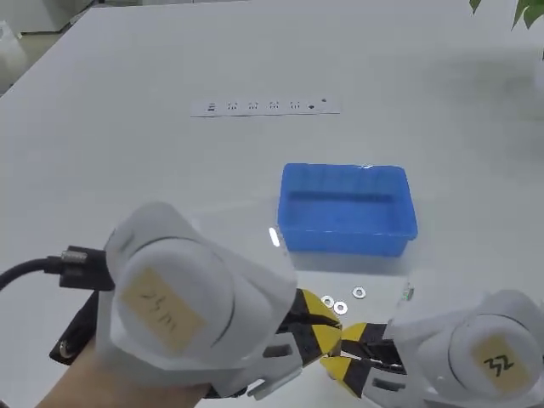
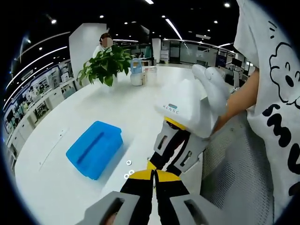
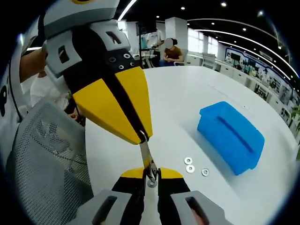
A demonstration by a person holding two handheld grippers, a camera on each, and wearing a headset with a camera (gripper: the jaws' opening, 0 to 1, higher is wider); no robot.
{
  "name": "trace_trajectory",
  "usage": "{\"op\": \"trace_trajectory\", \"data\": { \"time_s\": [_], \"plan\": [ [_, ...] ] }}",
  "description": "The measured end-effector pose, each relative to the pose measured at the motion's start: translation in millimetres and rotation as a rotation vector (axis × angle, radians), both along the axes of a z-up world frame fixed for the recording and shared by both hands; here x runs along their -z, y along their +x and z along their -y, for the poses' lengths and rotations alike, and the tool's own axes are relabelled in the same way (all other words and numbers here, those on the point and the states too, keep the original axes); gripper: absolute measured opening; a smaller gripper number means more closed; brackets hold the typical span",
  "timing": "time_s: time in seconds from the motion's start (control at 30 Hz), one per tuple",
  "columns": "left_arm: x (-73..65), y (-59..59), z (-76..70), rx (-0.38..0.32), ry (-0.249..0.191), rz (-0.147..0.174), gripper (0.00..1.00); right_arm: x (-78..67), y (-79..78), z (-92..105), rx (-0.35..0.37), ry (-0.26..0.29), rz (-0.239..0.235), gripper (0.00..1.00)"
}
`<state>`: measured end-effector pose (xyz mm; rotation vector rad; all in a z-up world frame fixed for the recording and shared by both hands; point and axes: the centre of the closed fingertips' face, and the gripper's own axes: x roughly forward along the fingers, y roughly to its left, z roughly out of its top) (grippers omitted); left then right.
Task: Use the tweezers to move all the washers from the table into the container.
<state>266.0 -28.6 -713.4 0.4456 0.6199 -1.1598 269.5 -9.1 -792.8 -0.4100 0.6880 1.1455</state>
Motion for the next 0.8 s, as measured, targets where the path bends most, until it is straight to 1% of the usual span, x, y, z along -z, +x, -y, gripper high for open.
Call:
{"op": "trace_trajectory", "data": {
  "time_s": [0.03, 0.1, 0.13, 0.2, 0.33, 0.43, 0.5, 0.63, 0.67, 0.7, 0.73, 0.77, 0.8],
  "plan": [
    [-0.1, -0.4, 0.4, 0.004, 0.002, -0.001, 0.00, 0.1, 0.7, 0.4, 0.000, -0.005, 0.007, 0.05],
    [-2.2, 0.0, 1.3, 0.010, 0.010, 0.006, 0.00, -2.6, 2.1, 0.8, -0.008, -0.015, 0.030, 0.05],
    [-5.0, 0.5, 2.0, 0.017, 0.016, 0.015, 0.00, -5.7, 3.5, 0.4, -0.008, -0.013, 0.035, 0.05],
    [-11.8, 3.3, 3.0, 0.022, 0.012, 0.033, 0.00, -9.7, 5.9, 0.2, -0.008, -0.009, 0.043, 0.05],
    [-26.1, 12.0, 3.1, 0.023, 0.010, 0.073, 0.00, -25.9, 18.8, 0.4, -0.005, 0.003, 0.087, 0.05],
    [-36.7, 21.1, 2.8, 0.012, 0.005, 0.101, 0.00, -37.3, 29.2, -0.2, 0.000, 0.012, 0.113, 0.05],
    [-42.0, 27.0, 3.2, 0.006, 0.004, 0.124, 0.00, -42.5, 37.0, -0.8, -0.003, 0.012, 0.140, 0.05],
    [-52.0, 39.1, 4.5, -0.001, -0.002, 0.169, 0.00, -52.9, 53.0, -1.9, 0.001, 0.022, 0.173, 0.05],
    [-54.9, 43.9, 3.7, -0.007, 0.000, 0.185, 0.00, -56.3, 59.1, -2.3, 0.005, 0.023, 0.188, 0.05],
    [-56.7, 46.6, 3.3, -0.010, -0.002, 0.191, 0.00, -58.3, 62.6, -2.7, 0.006, 0.024, 0.198, 0.05],
    [-59.6, 51.2, 2.1, -0.015, -0.003, 0.204, 0.00, -61.7, 67.5, -3.8, 0.008, 0.026, 0.209, 0.05],
    [-60.5, 52.6, 1.8, -0.017, -0.004, 0.208, 0.00, -63.9, 70.9, -4.4, 0.009, 0.026, 0.220, 0.05],
    [-63.6, 57.9, 0.5, -0.025, -0.009, 0.222, 0.00, -67.3, 76.6, -5.5, 0.011, 0.028, 0.241, 0.05]
  ]
}}
